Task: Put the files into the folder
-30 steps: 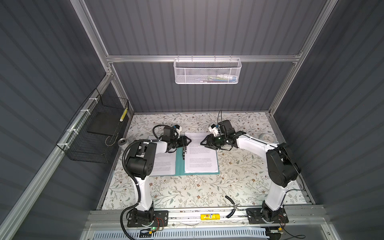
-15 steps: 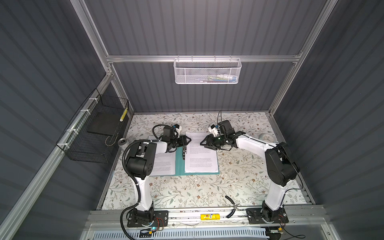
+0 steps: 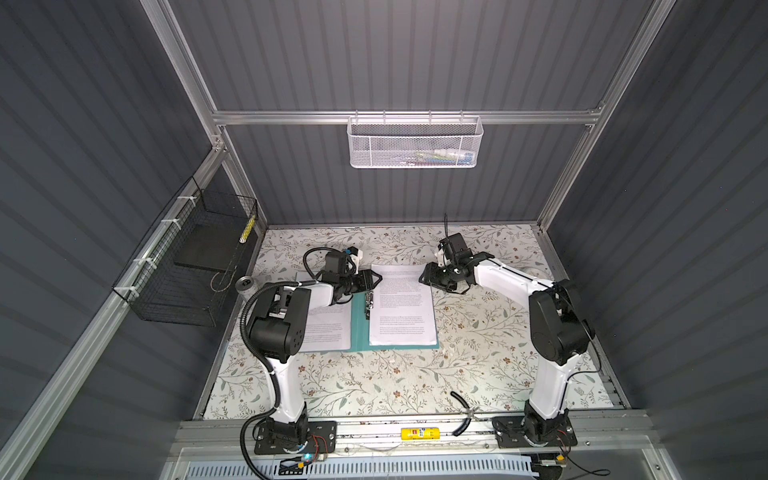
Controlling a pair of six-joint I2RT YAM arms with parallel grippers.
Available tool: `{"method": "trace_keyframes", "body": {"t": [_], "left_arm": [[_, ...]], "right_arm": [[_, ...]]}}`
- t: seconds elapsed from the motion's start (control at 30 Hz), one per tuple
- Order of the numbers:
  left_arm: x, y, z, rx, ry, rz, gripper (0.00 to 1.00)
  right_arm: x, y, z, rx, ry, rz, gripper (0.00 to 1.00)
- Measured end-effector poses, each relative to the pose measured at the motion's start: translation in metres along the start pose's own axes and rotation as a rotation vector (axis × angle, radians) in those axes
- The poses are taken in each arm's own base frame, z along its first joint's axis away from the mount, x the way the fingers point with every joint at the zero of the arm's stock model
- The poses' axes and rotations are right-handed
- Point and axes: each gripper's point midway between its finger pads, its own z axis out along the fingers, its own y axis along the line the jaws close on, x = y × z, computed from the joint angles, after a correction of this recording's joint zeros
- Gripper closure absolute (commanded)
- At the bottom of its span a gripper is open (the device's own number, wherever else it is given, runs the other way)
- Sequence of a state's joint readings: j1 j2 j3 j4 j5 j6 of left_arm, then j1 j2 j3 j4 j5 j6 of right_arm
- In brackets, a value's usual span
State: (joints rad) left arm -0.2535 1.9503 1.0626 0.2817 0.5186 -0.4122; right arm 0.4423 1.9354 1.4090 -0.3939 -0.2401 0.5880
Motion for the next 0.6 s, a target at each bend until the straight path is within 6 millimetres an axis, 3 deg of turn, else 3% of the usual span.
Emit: {"method": "trace_keyframes", "body": {"t": [0.17, 0.3, 0.6], "left_arm": [[0.002, 0.001, 0.0, 0.0, 0.003, -0.005, 0.41], [0.004, 0.001, 0.0, 0.001, 0.007, -0.007, 0.41], [0.007, 0.002, 0.0, 0.002, 0.012, -0.021, 0.41]], "right_arm": [[0.003, -0.026, 0.021, 0.083, 0.029, 0.005, 0.46], [0.012, -0.036, 0.035, 0.106, 0.063, 0.014, 0.46], [0.005, -0.026, 0.035, 0.081, 0.05, 0.007, 0.47]]}}
